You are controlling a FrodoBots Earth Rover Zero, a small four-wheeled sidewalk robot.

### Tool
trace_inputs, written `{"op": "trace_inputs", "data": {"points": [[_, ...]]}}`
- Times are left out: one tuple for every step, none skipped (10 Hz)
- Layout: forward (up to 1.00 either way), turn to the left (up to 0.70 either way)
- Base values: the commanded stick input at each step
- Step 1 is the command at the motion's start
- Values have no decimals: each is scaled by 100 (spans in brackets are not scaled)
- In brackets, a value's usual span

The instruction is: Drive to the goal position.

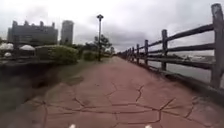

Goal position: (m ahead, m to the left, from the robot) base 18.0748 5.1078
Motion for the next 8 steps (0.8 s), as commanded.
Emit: {"op": "trace_inputs", "data": {"points": [[90,-36],[90,-18],[90,0],[90,0],[90,0],[90,0],[90,0],[90,0]]}}
